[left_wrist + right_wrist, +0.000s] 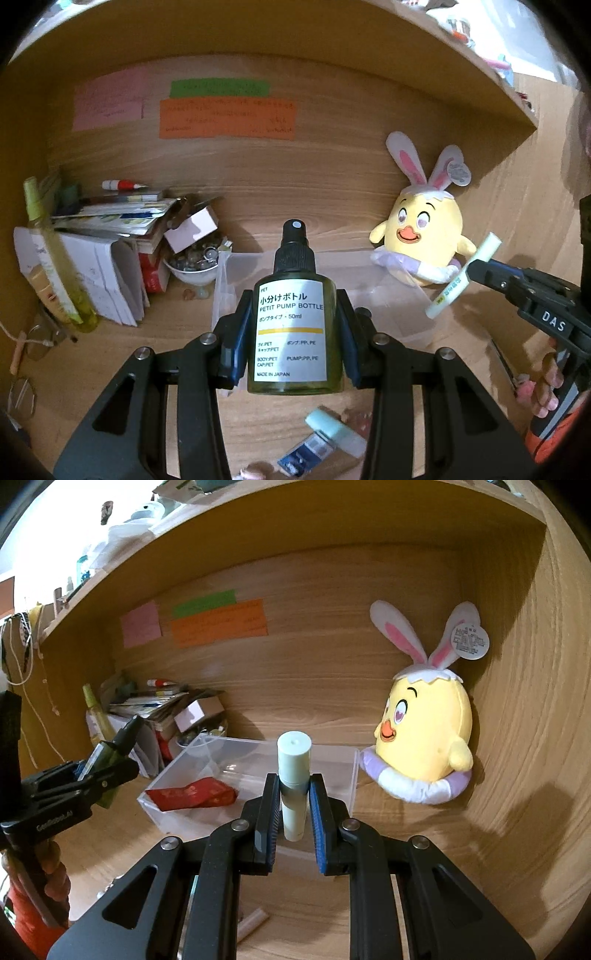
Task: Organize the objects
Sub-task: 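Carry the pump bottle and pale green tube into the clear box and release both, then grasp the blue Max box with the left gripper while the right gripper grasps the lip gloss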
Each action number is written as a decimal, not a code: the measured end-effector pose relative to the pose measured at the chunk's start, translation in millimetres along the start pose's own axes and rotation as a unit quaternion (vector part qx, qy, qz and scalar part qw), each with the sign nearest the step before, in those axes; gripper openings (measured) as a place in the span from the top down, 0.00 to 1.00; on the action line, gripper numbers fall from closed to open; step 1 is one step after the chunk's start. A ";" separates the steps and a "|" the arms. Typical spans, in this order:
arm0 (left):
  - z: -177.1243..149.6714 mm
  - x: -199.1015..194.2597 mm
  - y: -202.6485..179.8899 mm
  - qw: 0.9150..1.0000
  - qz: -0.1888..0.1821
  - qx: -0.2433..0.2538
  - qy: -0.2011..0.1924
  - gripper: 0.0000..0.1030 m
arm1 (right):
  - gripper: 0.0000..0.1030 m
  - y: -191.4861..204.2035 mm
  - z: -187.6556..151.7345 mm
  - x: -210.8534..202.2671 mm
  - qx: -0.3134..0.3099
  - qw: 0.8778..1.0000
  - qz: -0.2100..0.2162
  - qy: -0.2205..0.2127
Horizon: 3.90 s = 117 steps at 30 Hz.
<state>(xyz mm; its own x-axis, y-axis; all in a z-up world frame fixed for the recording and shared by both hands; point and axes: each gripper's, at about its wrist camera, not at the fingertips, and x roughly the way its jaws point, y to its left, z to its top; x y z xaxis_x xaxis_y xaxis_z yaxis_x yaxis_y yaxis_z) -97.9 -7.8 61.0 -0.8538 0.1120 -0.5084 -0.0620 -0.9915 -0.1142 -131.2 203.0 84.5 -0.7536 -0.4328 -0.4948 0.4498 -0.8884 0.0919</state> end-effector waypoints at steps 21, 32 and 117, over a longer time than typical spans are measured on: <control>1.3 97.9 -15.1 0.993 -0.015 0.018 0.112 0.60 | 0.86 -0.9 -16.8 67.6 -0.074 0.992 -0.030 0.099; -1.0 108.2 -13.2 0.993 -0.008 0.020 0.119 0.48 | 0.86 7.6 -13.0 110.2 -0.079 0.987 -0.019 0.137; -121.1 43.1 -8.6 0.972 -0.027 0.087 0.217 0.55 | 0.49 35.1 -122.3 57.2 -0.021 0.978 0.009 0.209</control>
<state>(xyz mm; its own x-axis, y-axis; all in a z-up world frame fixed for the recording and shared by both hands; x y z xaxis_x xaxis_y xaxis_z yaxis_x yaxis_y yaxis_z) -71.6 13.5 -63.3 -0.5499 0.1444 -0.8226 -0.2197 -0.9753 -0.0243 -99.9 165.8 -46.3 -0.4881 -0.3394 -0.8041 0.4862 -0.8708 0.0724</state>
